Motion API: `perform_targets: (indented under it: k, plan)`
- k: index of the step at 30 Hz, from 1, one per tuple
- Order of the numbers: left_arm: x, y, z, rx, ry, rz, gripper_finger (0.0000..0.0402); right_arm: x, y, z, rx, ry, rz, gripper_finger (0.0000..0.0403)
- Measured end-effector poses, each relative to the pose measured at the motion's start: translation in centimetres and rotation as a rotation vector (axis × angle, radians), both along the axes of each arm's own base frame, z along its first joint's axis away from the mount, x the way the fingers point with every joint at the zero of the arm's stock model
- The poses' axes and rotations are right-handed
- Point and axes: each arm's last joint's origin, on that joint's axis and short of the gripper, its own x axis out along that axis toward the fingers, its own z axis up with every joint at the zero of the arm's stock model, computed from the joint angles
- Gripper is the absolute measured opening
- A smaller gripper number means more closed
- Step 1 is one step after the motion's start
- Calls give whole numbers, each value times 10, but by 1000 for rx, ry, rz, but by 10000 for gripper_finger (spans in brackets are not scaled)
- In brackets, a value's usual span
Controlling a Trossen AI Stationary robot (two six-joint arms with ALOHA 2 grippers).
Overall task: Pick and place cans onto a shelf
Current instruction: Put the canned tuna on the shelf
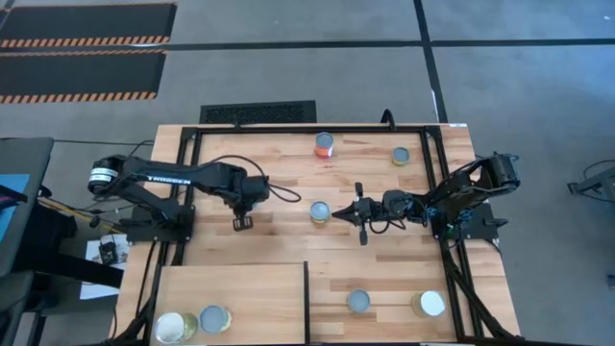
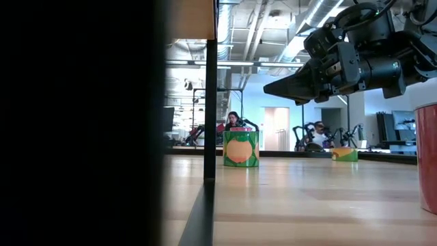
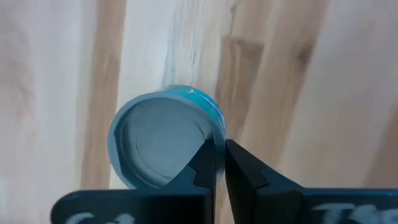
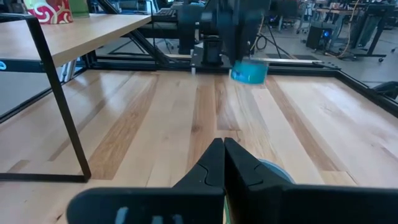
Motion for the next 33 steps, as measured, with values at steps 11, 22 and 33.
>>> perform_targets:
  k: [11, 22, 33]
  plan:
    - [5, -80, 107, -89, -225, -120, 3, 0, -1, -4, 11, 27, -26, 13]
    - [12, -197, 117, -118, -263, -335, 2, 0, -1, -3, 23, 23, -31, 13]
    - [28, -268, 92, -98, -72, -477, 2, 0, -4, -3, 56, 22, -47, 13]
